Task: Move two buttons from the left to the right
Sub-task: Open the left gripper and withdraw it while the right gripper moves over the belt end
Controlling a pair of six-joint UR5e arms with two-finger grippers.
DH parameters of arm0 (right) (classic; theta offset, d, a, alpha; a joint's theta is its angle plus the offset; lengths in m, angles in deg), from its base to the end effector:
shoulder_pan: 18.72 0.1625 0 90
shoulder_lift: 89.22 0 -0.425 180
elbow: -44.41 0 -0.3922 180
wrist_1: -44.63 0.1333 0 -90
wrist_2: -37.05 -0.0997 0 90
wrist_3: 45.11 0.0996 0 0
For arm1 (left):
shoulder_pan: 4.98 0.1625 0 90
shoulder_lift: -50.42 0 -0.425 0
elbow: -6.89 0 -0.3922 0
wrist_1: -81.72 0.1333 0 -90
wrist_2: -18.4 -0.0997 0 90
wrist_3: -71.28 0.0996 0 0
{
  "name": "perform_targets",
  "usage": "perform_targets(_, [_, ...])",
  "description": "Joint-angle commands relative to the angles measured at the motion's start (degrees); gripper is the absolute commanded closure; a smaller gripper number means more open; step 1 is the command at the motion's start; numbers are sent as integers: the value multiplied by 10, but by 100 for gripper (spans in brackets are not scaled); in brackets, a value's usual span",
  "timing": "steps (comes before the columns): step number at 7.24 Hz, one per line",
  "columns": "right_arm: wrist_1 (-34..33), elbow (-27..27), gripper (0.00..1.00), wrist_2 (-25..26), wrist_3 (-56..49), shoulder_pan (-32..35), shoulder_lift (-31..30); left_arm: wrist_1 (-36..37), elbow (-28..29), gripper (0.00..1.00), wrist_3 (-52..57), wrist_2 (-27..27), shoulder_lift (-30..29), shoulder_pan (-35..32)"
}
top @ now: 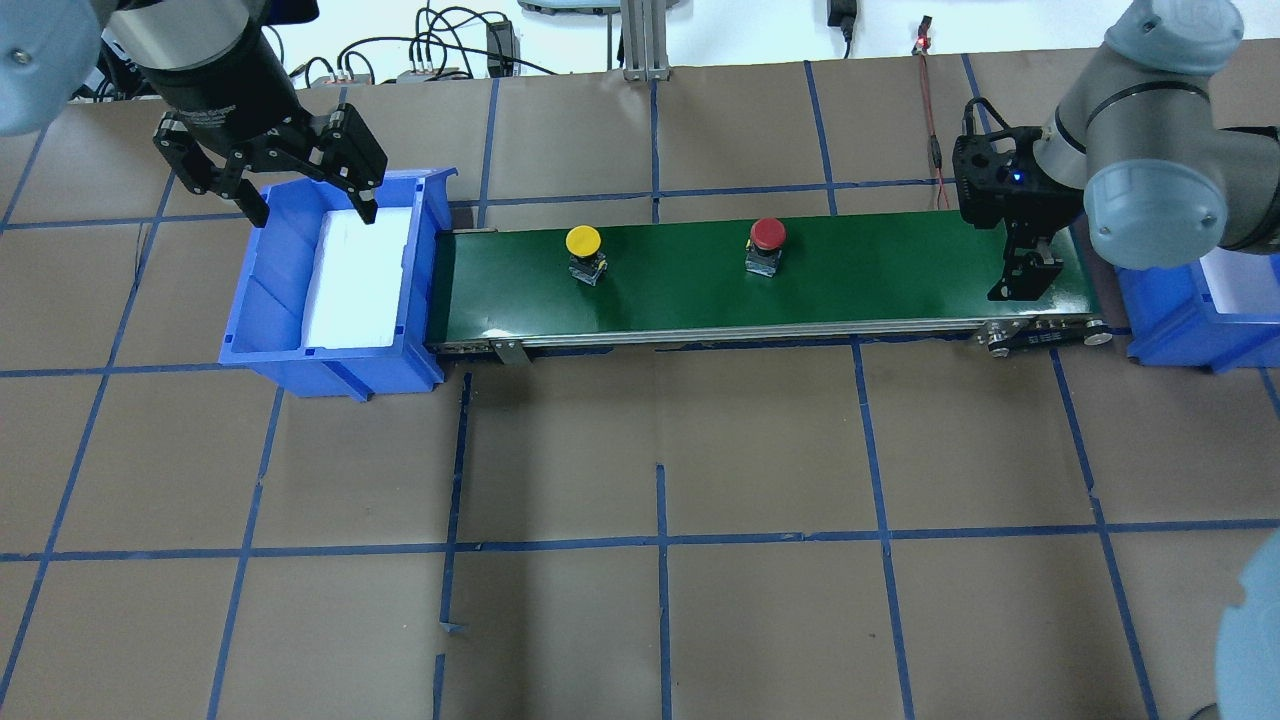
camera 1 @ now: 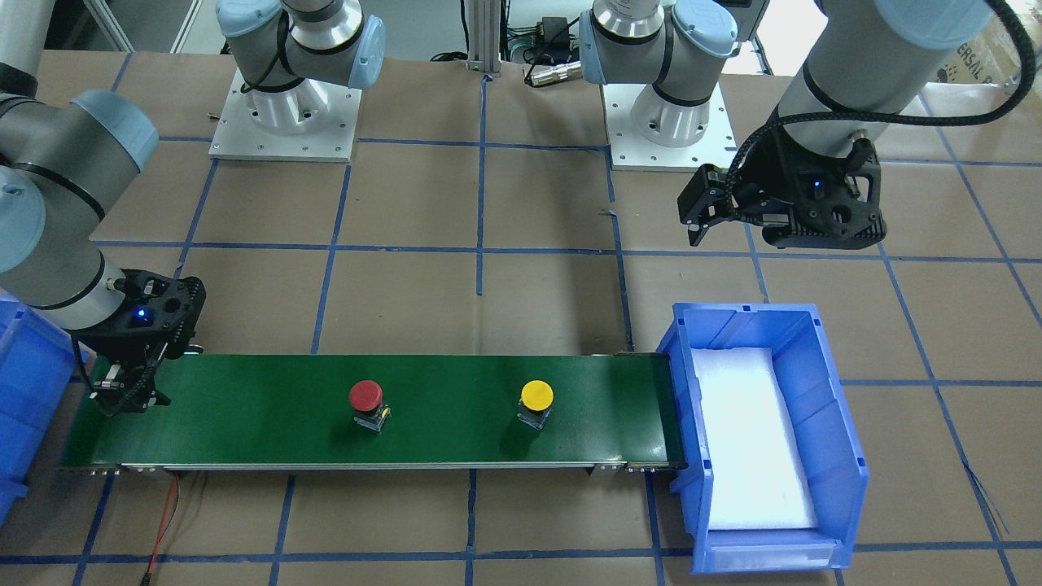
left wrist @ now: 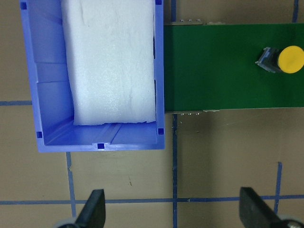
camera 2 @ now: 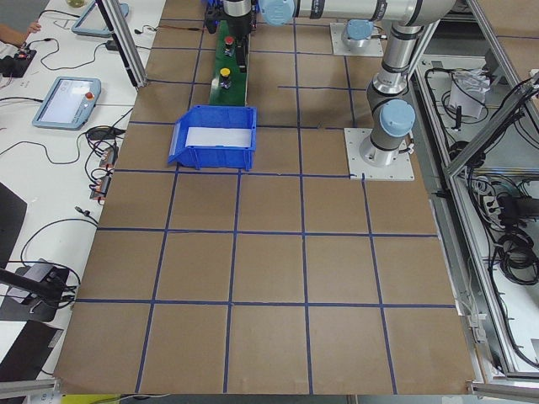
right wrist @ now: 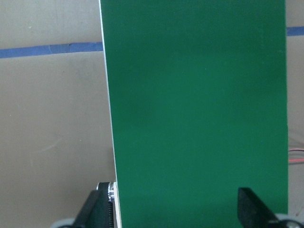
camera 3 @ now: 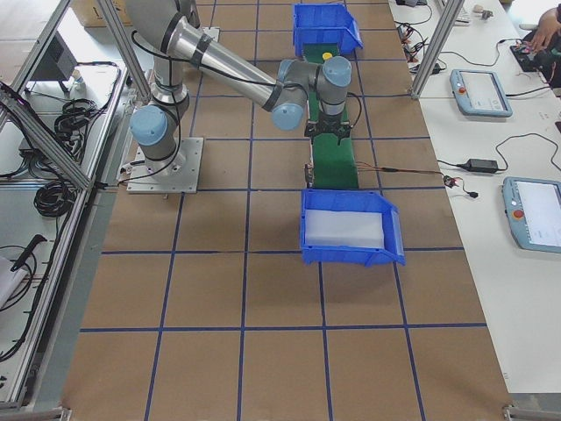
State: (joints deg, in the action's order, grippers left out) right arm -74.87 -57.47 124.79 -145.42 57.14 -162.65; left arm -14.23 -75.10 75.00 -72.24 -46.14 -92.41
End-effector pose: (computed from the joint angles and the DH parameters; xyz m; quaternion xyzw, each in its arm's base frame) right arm -0.0056 -0.5839 0.2853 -0.6831 0.7300 -0.0215 0.0030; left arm -0.1082 -0.5376 0.4875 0.0102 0.9992 0.0395 0.0034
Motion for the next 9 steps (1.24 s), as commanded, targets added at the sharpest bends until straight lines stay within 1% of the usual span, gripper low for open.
perform_targets(1, [1, 5, 0, 1, 3, 1, 2, 2, -4, 0, -1, 4, -4, -1])
perform_targets(8, [1, 2, 0, 0, 1, 3, 7, 9, -7, 0, -6, -1, -10, -5])
perform_targets(9, [1, 2, 0, -2, 0, 3, 5, -3, -10, 0, -6, -2, 1, -6])
